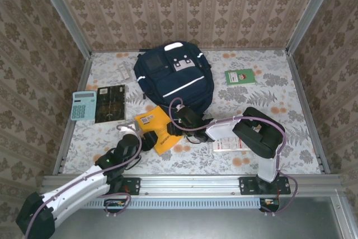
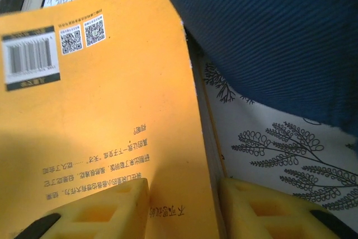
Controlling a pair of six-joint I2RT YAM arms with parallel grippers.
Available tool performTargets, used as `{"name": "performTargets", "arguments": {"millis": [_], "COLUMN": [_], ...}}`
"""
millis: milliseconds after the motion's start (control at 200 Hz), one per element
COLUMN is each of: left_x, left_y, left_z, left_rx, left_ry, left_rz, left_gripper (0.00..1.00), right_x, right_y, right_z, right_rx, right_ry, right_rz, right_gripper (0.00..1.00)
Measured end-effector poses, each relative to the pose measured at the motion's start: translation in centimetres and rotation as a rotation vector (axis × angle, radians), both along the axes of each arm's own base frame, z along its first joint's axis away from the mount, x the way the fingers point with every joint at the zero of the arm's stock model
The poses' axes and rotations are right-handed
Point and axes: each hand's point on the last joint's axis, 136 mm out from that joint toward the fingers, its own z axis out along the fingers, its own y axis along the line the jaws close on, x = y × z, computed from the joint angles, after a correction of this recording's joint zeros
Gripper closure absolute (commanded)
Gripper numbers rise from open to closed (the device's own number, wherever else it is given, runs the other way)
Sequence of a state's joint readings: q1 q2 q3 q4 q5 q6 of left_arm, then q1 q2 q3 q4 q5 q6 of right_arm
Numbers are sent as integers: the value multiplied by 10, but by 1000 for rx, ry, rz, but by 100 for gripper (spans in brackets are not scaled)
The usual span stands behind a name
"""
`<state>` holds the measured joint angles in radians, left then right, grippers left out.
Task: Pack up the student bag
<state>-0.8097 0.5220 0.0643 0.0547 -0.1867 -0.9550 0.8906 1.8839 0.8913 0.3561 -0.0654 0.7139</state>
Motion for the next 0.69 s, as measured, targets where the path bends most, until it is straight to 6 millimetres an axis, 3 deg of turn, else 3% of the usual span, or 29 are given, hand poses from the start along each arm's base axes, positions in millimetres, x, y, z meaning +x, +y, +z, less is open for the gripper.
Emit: {"name": "performTargets", "arguments": {"millis": [135, 250, 485, 695], "left_x": [-5, -13, -13, -13], "left_y": [-25, -39, -37, -19], "left_z": [37, 53, 53, 36], "left_rx": [-137, -194, -178, -98], "left_ry": [-91, -115, -101, -37], "left_rz": [-105, -180, -172, -97], "left_gripper": [38, 39, 33, 39], "right_x": [-9, -25, -28, -29], "right_y": [7, 19, 21, 22], "right_z": [2, 3, 3, 4], "right_rx": [30, 55, 70, 75], "right_ry": [28, 63, 81, 84], "right_rz": [34, 85, 92, 98], "right_gripper": [61, 61, 61, 61]}}
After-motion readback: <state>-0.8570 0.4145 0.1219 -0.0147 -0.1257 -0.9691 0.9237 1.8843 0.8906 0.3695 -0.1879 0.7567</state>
